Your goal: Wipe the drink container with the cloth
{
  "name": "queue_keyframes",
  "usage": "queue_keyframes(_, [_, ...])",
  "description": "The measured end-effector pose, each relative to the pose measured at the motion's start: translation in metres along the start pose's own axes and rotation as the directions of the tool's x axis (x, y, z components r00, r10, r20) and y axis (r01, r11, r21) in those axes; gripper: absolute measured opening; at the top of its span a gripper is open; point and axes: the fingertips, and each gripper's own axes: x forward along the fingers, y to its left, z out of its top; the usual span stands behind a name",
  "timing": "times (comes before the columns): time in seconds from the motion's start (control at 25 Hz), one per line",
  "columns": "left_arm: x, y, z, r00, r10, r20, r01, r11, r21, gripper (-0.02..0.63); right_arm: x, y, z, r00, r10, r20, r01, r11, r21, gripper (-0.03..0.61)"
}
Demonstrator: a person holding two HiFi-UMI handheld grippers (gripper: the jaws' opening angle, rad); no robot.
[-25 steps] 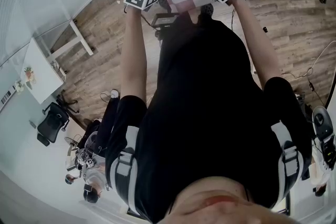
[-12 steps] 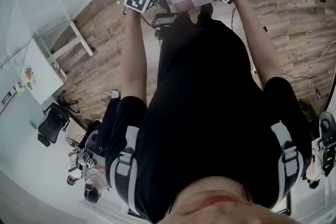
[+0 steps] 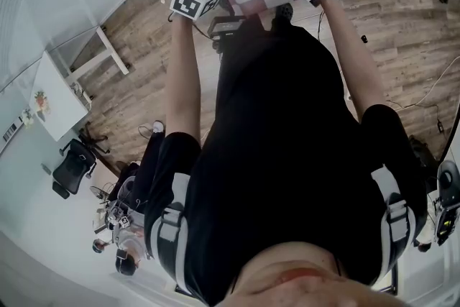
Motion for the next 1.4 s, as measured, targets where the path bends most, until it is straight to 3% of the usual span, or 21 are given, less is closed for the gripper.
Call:
queue_keyframes(0.32, [0.006, -0.002, 0.007, 0.999, 0.009, 0.036, -0.009, 1.000, -0.011, 0.279, 0.006, -0.023, -0.030, 0.994, -0.091, -0.065, 0.095, 0.993, 0.063, 0.051])
queue_keyframes(0.52, [0.009, -0.003, 0.012, 0.999, 0.006, 0.043, -0.006, 1.000, -0.003, 0.279, -0.027, -0.042, -0.012, 0.984, -0.172, 0.037, 0.166, 0.979, 0.120, 0.046])
queue_keyframes(0.96, [0.017, -0.006, 0.025, 0.998, 0.012, 0.057, -0.012, 1.000, 0.006, 0.279, -0.108, -0.059, 0.034, 0.931, -0.291, 0.222, 0.252, 0.950, 0.186, 0.046])
queue_keyframes(1.4, [0.043, -0.016, 0.051, 0.996, 0.047, 0.079, -0.052, 0.997, 0.063, 0.281, -0.149, -0.059, 0.037, 0.905, -0.334, 0.262, 0.283, 0.935, 0.214, 0.046])
